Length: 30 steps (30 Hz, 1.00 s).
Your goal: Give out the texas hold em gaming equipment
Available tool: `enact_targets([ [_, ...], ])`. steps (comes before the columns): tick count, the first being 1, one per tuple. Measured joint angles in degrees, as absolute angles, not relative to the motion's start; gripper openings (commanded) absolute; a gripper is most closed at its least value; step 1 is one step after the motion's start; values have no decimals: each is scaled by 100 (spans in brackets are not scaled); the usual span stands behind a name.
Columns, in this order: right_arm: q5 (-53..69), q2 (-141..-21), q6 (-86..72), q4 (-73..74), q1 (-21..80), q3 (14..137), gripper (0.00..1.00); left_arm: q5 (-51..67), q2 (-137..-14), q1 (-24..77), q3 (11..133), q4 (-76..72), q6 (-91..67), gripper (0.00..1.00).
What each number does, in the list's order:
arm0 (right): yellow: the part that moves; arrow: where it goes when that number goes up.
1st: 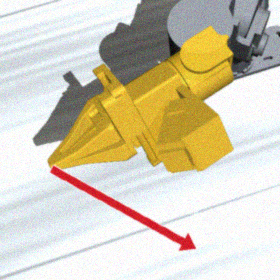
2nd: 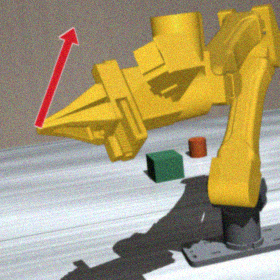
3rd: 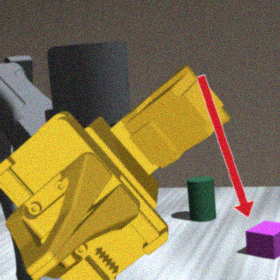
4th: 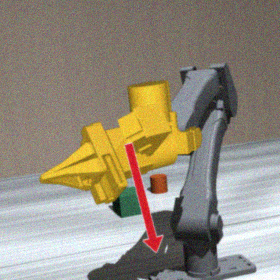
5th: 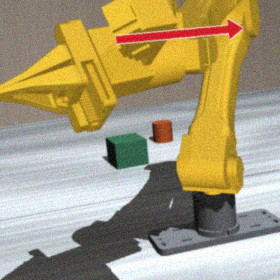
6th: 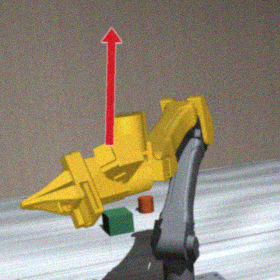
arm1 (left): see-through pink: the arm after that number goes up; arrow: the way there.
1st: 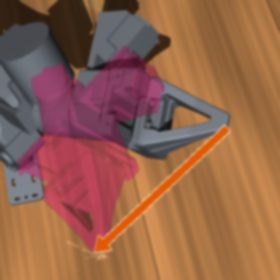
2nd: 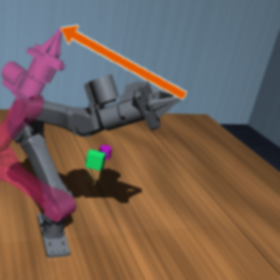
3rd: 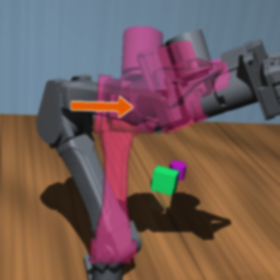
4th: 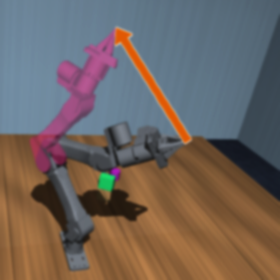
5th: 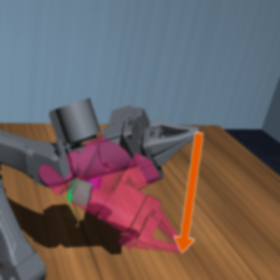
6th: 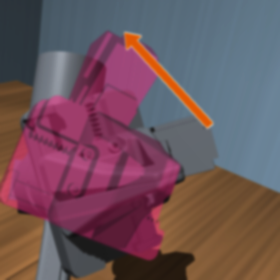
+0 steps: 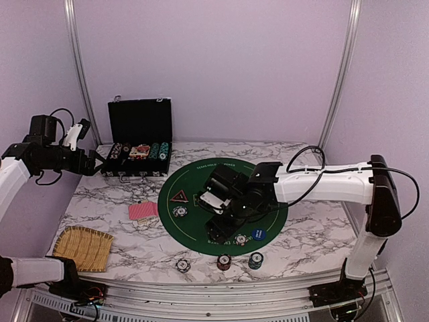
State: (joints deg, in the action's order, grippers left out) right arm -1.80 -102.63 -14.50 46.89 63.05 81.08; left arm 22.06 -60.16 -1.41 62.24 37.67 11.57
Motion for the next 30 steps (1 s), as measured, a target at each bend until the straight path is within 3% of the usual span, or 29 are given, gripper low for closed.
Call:
enact_targets([
  [6, -64, -10274, -1487, 4893, 6901, 8075, 85, 2206, -6016, -141, 6224, 3767, 1157, 99],
  [21, 237, -10440, -1544, 5000, 6954, 7749, 83, 2250, -6016, -141, 6226, 3767, 1157, 99],
  [30, 296, -10610, -1540, 4952, 6954, 7590, 69, 2252, -6016, -141, 6226, 3767, 1157, 99],
])
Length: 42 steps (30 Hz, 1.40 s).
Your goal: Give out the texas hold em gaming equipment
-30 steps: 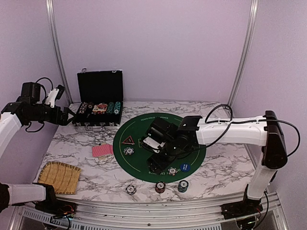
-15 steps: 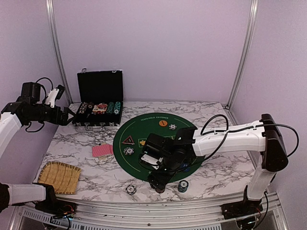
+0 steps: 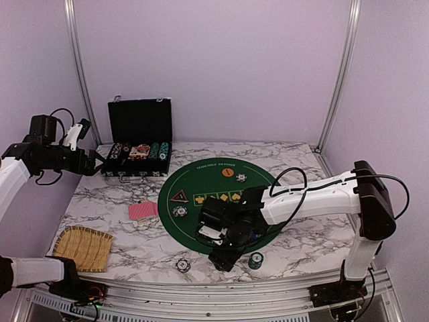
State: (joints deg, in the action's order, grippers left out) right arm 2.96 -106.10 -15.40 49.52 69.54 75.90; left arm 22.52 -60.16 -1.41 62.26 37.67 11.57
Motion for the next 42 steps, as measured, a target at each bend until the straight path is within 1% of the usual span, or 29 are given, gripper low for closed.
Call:
enact_targets([
  [6, 290, -10663, -1538, 4934, 6954, 7579, 58, 2250, -6016, -141, 6228, 3767, 1157, 99],
  [22, 235, -10663, -1540, 4915, 6954, 7603, 46, 2252, -6018, -141, 6228, 3767, 1157, 99],
  [26, 220, -10663, -1542, 4947, 6954, 7686, 41, 2252, -6018, -141, 6228, 3767, 1157, 99],
  [33, 196, -10663, -1540, 5019, 6954, 7835, 28, 2252, -6018, -141, 6228, 3767, 1157, 99],
  [39, 198, -10663, -1542, 5024, 6954, 7835, 23, 2252, -6018, -141, 6228, 3767, 1160, 99],
  [42, 183, -10663, -1542, 5057, 6954, 7870, 23, 2252, -6018, -141, 6228, 3767, 1160, 99],
])
